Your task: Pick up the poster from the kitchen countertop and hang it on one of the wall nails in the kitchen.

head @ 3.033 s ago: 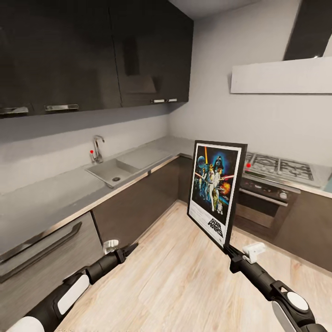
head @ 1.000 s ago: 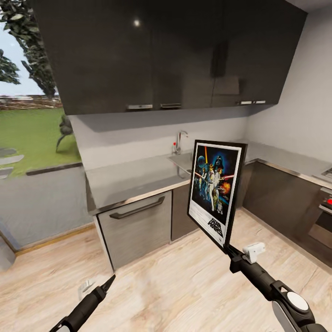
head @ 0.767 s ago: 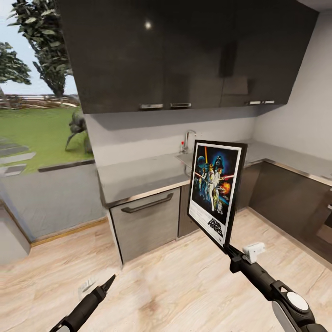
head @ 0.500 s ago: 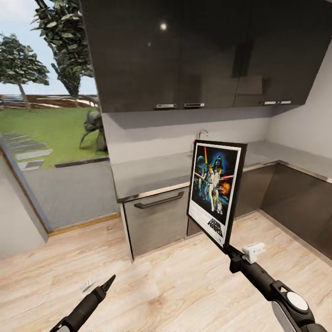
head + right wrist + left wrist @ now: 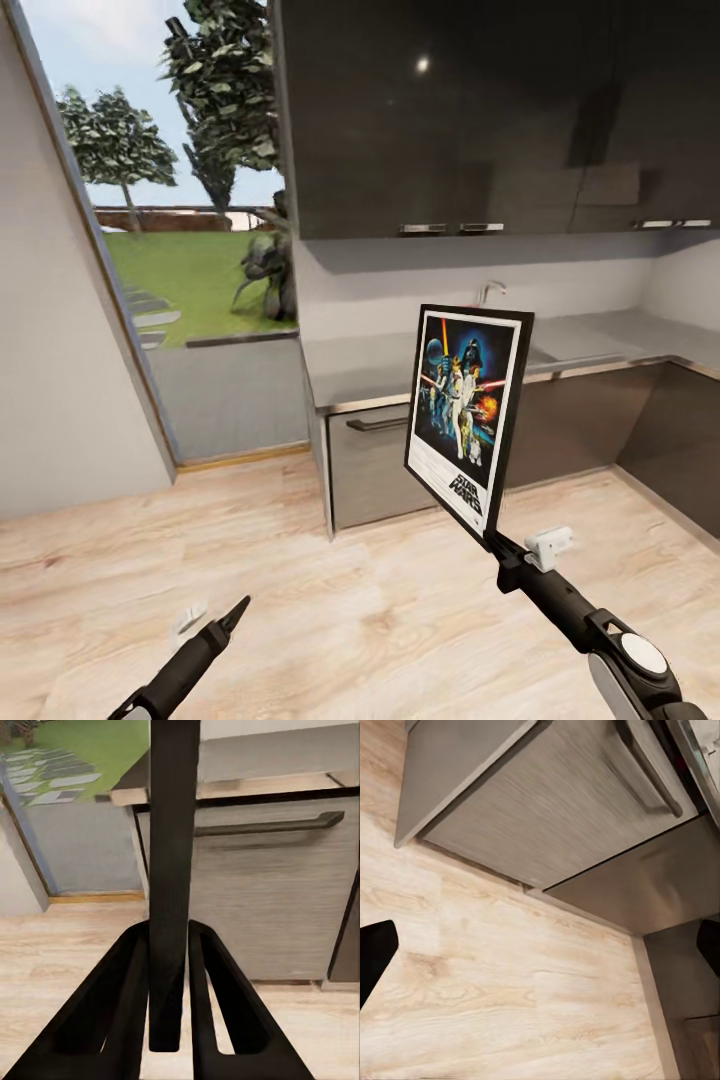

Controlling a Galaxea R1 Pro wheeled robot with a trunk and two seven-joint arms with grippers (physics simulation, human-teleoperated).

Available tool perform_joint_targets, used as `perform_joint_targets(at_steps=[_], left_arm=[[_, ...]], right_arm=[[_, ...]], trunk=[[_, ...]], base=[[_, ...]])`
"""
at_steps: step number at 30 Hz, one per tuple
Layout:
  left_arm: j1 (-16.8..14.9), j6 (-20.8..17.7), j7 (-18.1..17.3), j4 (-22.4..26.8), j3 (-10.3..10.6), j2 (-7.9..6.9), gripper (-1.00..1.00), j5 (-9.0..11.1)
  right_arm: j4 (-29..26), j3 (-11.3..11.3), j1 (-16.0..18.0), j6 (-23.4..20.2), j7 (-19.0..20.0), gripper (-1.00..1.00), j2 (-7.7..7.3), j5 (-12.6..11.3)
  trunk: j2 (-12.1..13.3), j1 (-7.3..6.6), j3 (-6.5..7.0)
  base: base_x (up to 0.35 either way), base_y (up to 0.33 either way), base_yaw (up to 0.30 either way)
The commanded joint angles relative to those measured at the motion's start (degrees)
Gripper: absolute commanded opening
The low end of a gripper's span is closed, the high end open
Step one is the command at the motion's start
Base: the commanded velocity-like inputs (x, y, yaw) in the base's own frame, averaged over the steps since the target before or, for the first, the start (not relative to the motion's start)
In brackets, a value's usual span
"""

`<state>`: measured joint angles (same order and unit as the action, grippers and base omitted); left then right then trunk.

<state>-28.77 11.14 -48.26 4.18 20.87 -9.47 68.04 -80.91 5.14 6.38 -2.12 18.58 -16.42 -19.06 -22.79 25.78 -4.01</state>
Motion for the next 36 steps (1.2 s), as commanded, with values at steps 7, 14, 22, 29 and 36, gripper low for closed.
perform_joint_targets(at_steps=[7,14,22,29,36], left_arm=[[-0.1,0.4,-0.1,0.0,0.5,-0.02,1.00,0.3],[-0.1,0.4,-0.1,0.0,0.5,-0.02,1.00,0.3],[-0.1,0.3,0.0,0.0,0.5,-0.02,1.00,0.3],[-0.1,0.3,0.0,0.0,0.5,-0.02,1.00,0.3],[-0.1,0.3,-0.1,0.0,0.4,-0.02,1.00,0.3]], right_arm=[[0.0,0.0,0.0,-0.3,0.2,-1.00,-0.05,-0.7],[0.0,0.0,0.0,-0.3,0.2,-1.00,-0.02,-0.5],[0.0,0.0,0.0,-0.3,0.2,-1.00,-0.02,-0.5],[0.0,0.0,0.0,-0.3,0.2,-1.00,-0.02,-0.5],[0.1,0.1,0.0,-0.2,0.3,-1.00,-0.02,-0.5]], trunk=[[-0.1,0.00,-0.13],[-0.1,0.00,-0.13],[-0.1,0.00,-0.13],[-0.1,0.00,-0.13],[-0.1,0.00,-0.13]], base=[[-0.308,0.116,0.280],[-0.158,0.042,0.281],[-0.010,0.002,0.281],[0.080,0.111,0.215],[0.185,0.236,0.024]])
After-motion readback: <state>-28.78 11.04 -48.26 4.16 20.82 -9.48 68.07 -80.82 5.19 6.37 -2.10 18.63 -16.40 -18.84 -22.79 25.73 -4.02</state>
